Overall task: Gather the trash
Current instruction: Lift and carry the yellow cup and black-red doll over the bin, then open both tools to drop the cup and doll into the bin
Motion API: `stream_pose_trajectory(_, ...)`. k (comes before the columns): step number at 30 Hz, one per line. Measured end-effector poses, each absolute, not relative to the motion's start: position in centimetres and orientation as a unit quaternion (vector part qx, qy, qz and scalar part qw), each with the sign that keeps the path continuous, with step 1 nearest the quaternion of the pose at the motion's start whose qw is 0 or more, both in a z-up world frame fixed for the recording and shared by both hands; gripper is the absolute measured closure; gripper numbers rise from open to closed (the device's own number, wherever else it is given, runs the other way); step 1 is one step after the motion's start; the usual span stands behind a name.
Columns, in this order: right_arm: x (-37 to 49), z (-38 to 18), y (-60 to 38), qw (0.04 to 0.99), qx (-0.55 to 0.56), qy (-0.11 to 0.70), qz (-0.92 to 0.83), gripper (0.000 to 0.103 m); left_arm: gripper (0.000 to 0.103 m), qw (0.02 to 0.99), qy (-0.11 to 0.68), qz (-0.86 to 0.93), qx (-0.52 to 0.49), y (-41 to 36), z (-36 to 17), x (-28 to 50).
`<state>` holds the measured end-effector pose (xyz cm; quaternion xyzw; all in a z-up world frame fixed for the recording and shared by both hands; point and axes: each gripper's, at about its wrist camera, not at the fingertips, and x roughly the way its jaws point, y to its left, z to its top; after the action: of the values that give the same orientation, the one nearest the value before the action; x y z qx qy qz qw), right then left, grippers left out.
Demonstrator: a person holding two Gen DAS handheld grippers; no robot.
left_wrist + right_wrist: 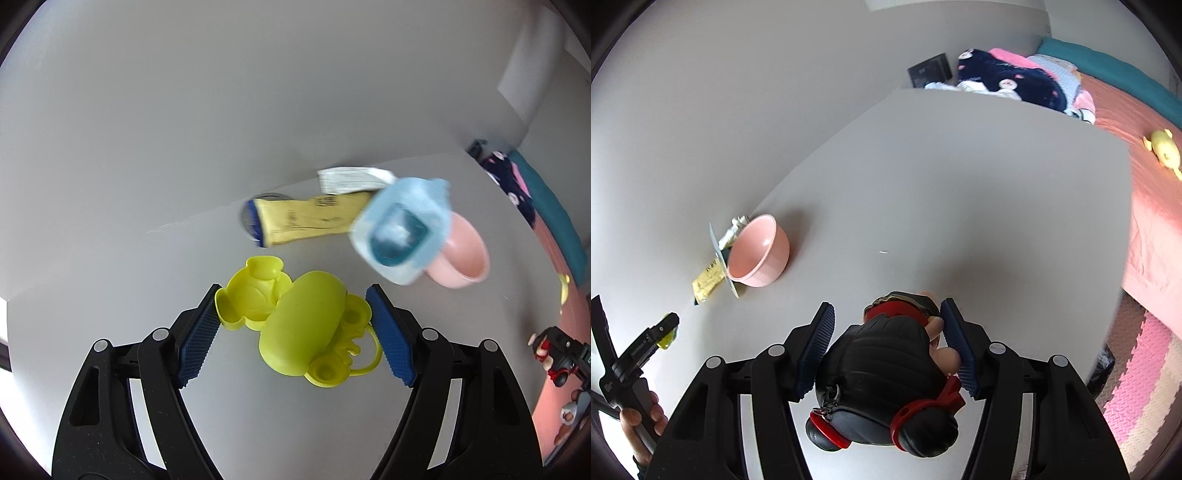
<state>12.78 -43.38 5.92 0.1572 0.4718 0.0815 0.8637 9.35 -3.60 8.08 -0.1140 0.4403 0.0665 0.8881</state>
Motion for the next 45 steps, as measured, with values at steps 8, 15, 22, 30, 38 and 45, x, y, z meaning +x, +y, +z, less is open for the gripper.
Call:
stream_pose_trajectory(8,8.5,7.2,-50.2,0.869,0.193,0.450,0.064,0.042,0.027,0.899,0.432,-0.001,-0.069,-13.7,10.2,8.4)
stream_pose_trajectory(15,4.5,7.6,-56.3,0.875,0.219,0.431,0.031,0.042,0.027,0.898,0.434,-0.066,-0.031,-23.9,9.9,8.2)
stream_pose_trajectory(22,-0.4,7.4,-62.7,0.879,0.243,0.411,-0.010,0.042,0.027,0.888,0.436,-0.145,0.005,-33.1,9.7,5.9)
stream_pose_trajectory(30,-4.7,6.0,-68.8,0.872,0.272,0.401,-0.060,0.042,0.027,0.868,0.444,-0.211,0.068,-43.0,7.9,3.5)
stream_pose_trajectory(38,-6.6,3.6,-72.9,0.858,0.294,0.410,-0.096,0.042,0.027,0.837,0.449,-0.288,0.121,-50.9,5.2,0.5)
stream_pose_trajectory(45,-5.5,2.0,-74.2,0.843,0.291,0.434,-0.129,0.028,0.018,0.813,0.464,-0.311,0.165,-55.0,2.7,-0.1)
